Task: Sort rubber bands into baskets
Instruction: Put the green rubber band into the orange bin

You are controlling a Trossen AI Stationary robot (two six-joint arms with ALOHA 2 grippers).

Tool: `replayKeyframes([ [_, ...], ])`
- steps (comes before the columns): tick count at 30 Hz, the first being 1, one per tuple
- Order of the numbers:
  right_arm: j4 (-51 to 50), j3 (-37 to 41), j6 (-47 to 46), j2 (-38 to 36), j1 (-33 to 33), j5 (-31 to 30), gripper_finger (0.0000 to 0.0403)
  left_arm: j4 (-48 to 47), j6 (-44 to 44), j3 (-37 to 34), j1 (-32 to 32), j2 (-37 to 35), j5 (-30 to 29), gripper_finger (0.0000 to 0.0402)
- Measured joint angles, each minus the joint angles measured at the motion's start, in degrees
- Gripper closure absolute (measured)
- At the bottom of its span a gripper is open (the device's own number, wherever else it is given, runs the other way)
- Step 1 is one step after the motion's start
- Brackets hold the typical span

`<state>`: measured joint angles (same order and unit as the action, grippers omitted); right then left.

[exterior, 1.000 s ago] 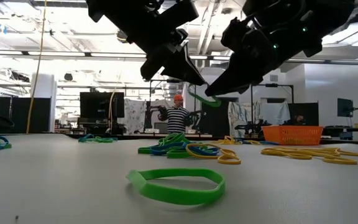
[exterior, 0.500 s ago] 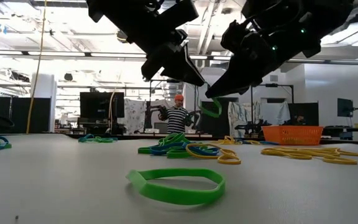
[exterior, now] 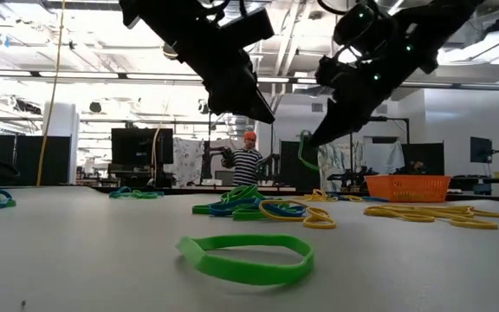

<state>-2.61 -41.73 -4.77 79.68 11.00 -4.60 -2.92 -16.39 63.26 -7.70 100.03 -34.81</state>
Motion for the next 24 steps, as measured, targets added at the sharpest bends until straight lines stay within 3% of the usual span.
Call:
replayKeyframes([
  [12,-21.75,-3.42,1.61,-11.34,20.23,-7.61,0.0384,19.26,3.83,-12.37,-0.68,0.02,13.05,0.026],
  [18,-27.03,-3.77,1.37,-12.12,30.5,-9.15,0.0384,27.28,2.95,-17.12,-2.96,0.02,16.45,0.026],
  [24,-30.65,-3.77,0.07,-10.34,37.76,-13.25,0.0383,28.39,0.8,-17.77,-5.92,0.02,16.57,0.026],
])
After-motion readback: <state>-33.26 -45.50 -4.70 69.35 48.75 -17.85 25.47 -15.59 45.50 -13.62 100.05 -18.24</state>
